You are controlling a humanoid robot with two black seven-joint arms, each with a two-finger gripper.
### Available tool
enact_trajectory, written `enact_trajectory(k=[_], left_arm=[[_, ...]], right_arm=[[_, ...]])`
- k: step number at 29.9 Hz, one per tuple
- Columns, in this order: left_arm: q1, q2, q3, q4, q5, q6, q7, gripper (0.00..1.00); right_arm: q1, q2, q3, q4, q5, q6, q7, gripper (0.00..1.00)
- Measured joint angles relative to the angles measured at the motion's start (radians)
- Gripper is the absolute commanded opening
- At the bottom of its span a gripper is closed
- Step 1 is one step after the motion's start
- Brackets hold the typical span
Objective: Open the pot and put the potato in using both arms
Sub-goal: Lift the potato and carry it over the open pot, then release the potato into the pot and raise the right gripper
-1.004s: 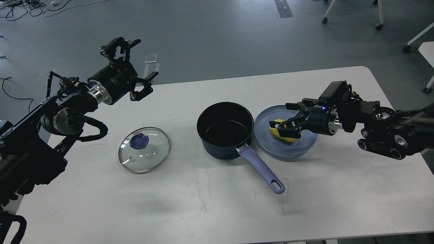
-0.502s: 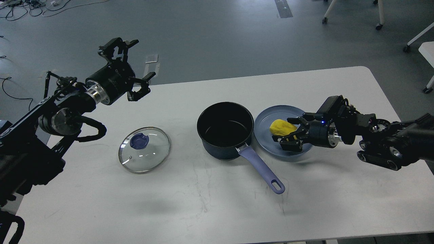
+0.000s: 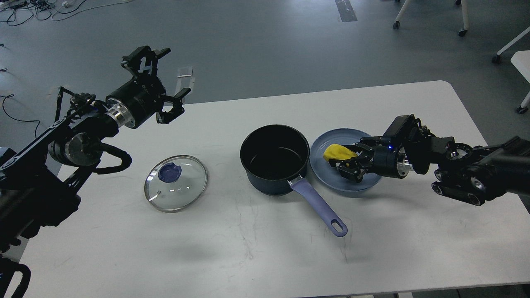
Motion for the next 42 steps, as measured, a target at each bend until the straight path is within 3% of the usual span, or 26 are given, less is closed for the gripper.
enact_trajectory(k=[6,13,15,18,19,20,22,25,34,42], left_arm=[[0.000,-0.003,-0.001,-0.001,0.001,-0.003,0.000,1.00],[0.000,-0.026,0.000,0.001,0.003,-0.001,0.000,1.00],[-0.002,-0.031,0.001,0.003,0.004,-0.001,0.000,1.00],[-0.003,-0.034,0.002,0.003,0.004,-0.001,0.001,1.00],[-0.003,-0.034,0.002,0.003,0.004,-0.001,0.001,1.00],[-0.003,-0.035,0.002,0.003,0.004,-0.001,0.001,1.00],[-0.003,-0.034,0.002,0.003,0.004,-0.001,0.003,1.00],[-0.006,-0.028,-0.001,0.003,0.004,-0.002,0.003,1.00],[-0.006,-0.002,-0.002,0.002,0.003,-0.020,0.003,1.00],[-0.006,0.004,-0.009,0.002,0.001,-0.024,0.003,1.00]], right_arm=[[0.126,-0.003,-0.008,-0.062,-0.006,-0.018,-0.001,0.18],[0.147,0.232,-0.049,-0.198,-0.005,-0.013,0.000,0.19],[0.140,0.283,-0.069,-0.227,-0.001,-0.013,-0.001,0.24],[0.110,0.345,-0.082,-0.262,0.002,-0.013,0.000,0.46],[0.099,0.352,-0.084,-0.270,0.004,-0.014,0.000,0.62],[0.090,0.355,-0.084,-0.275,0.005,-0.016,0.000,0.68],[0.071,0.358,-0.076,-0.279,0.010,-0.023,0.000,0.90],[0.050,0.359,-0.044,-0.274,0.014,-0.053,0.000,1.00],[0.032,0.360,0.065,-0.250,0.051,-0.132,-0.001,1.00],[0.056,0.360,0.165,-0.212,0.126,-0.139,-0.001,1.00]])
